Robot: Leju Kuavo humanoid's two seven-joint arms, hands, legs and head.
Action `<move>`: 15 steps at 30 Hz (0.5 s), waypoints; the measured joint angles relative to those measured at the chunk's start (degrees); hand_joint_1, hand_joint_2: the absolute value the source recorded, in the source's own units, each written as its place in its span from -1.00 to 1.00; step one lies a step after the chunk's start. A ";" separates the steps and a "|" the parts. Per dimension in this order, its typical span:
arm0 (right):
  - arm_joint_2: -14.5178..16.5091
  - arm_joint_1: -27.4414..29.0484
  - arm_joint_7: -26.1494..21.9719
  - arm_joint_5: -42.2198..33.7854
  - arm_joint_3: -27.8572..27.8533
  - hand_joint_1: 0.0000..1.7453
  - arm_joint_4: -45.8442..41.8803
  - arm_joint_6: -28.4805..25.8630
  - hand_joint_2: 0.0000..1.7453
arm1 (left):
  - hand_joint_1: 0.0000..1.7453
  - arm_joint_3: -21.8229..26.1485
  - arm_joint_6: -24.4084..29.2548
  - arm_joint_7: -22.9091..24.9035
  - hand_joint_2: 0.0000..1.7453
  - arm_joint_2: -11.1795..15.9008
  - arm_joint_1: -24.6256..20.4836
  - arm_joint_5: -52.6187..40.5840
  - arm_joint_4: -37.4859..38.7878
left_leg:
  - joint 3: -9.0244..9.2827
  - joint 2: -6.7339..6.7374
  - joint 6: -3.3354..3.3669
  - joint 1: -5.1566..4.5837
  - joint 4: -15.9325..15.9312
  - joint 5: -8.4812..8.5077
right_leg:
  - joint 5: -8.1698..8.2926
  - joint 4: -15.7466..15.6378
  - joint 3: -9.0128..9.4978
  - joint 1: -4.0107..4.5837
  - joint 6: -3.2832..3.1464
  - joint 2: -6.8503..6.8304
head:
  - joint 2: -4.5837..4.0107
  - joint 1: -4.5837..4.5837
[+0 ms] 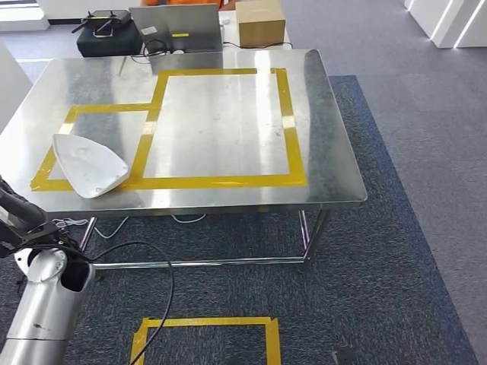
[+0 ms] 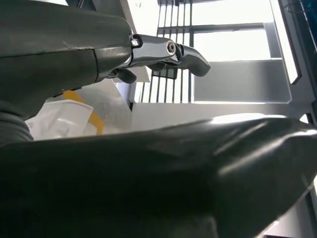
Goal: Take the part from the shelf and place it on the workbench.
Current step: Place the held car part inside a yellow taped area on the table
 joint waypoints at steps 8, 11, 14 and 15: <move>0.04 0.11 0.27 0.10 -0.05 -1.00 0.02 0.03 -1.00 | -1.00 0.54 0.00 0.03 -1.00 0.25 1.37 -0.40 -1.42 | 9.66 -0.04 0.40 0.10 -6.63 0.61 | 3.06 1.62 -4.98 0.24 0.89 -0.01 | 0.00 -0.06; 0.04 0.18 0.29 0.10 -0.09 -1.00 0.02 0.04 -1.00 | -1.00 0.62 0.00 0.03 -1.00 0.30 1.77 -0.77 -2.05 | 10.19 -0.06 1.47 -0.19 -8.64 0.88 | 4.12 1.68 -5.46 0.24 1.98 0.03 | 0.00 -0.10; 0.04 0.29 0.30 0.07 -0.12 -1.00 0.02 0.09 -1.00 | -1.00 0.66 0.00 0.05 -1.00 0.27 1.94 -0.93 -2.43 | 8.77 0.22 2.88 0.04 -9.01 2.62 | 0.34 4.93 -7.31 0.09 2.87 0.17 | 0.00 0.01; 0.04 0.28 0.29 0.10 -0.13 -1.00 0.02 0.11 -1.00 | -1.00 0.67 0.00 0.08 -1.00 0.27 1.98 -0.93 -2.52 | 7.98 0.26 3.15 0.03 -8.98 3.25 | -2.52 8.25 -8.51 0.03 3.10 0.19 | 0.00 0.07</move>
